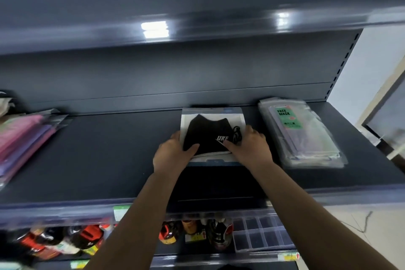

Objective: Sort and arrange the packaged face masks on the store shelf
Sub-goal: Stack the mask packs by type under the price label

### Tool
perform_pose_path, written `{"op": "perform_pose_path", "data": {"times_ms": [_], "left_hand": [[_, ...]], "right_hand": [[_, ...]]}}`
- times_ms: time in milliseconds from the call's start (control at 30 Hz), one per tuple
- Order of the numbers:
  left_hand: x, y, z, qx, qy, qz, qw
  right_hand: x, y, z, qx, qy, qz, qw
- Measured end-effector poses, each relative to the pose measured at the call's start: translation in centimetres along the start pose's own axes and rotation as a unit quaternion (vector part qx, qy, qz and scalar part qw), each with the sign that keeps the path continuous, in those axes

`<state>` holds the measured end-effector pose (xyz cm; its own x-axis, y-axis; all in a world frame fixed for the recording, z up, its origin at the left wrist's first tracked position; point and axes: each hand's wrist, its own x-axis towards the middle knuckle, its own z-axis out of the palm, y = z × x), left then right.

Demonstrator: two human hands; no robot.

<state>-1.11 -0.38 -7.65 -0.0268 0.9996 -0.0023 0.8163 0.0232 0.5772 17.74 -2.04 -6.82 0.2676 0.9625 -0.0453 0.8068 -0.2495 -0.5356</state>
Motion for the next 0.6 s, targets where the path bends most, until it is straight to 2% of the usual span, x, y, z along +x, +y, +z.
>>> {"op": "perform_pose_path", "data": {"times_ms": [100,267,467,600], "left_hand": [[-0.9,0.6,-0.3,0.044,0.014,-0.01,0.999],[-3.3,0.8,-2.0,0.067,0.097,-0.003,0.993],[-6.0,-1.5,-4.1,0.167,0.166,-0.021,0.972],[-7.5,-4.7,-6.0,0.21,0.167,-0.044,0.962]], "right_hand": [[-0.7,0.1,-0.4,-0.057,0.02,-0.04,0.997],[-2.1,-1.1,-1.1,-0.097,0.076,-0.136,0.983],[-4.2,-5.2,0.2,-0.144,0.029,-0.293,0.945],[-5.5,-8.5,1.9,-0.157,0.005,-0.337,0.928]]}}
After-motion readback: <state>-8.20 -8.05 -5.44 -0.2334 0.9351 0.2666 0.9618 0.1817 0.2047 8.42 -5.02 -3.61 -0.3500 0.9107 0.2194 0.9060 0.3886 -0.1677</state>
